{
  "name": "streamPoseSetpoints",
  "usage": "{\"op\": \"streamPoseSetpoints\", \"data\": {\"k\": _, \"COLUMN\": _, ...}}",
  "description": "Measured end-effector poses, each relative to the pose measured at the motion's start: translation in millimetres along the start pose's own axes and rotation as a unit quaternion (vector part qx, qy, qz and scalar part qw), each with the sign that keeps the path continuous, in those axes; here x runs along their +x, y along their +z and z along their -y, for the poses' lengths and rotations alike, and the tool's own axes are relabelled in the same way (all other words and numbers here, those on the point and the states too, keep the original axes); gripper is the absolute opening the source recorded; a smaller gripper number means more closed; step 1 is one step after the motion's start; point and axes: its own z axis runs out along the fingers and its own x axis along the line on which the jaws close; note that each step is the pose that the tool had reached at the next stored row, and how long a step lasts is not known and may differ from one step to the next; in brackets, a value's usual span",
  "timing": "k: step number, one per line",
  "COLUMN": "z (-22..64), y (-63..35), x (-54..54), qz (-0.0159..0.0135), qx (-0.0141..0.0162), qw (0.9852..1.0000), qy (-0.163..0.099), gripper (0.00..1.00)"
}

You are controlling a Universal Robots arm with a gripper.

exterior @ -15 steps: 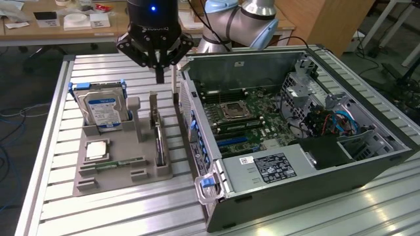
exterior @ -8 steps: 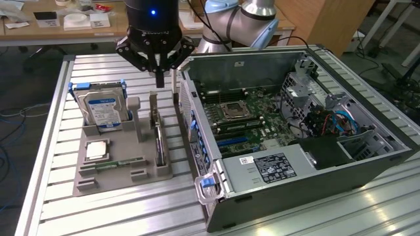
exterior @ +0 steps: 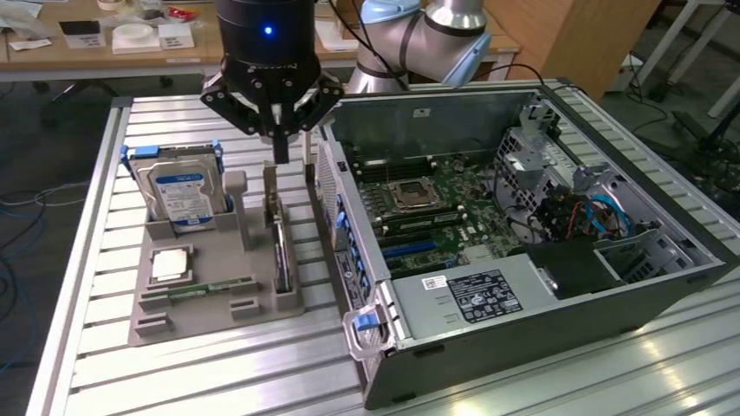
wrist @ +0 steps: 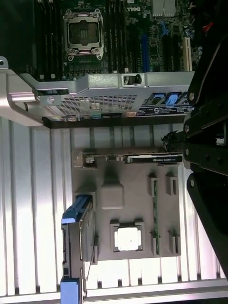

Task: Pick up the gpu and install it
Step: 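Reach for the gpu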

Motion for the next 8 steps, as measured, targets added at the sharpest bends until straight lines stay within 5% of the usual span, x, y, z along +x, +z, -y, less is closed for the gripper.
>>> {"op": "streamPoseSetpoints", "data": {"k": 8, "z": 5.3, "y": 1.2, "x": 5.6, "qz": 0.0000, "qx": 0.0000, "qw": 1.0000, "qy": 0.000, "gripper": 0.11}}
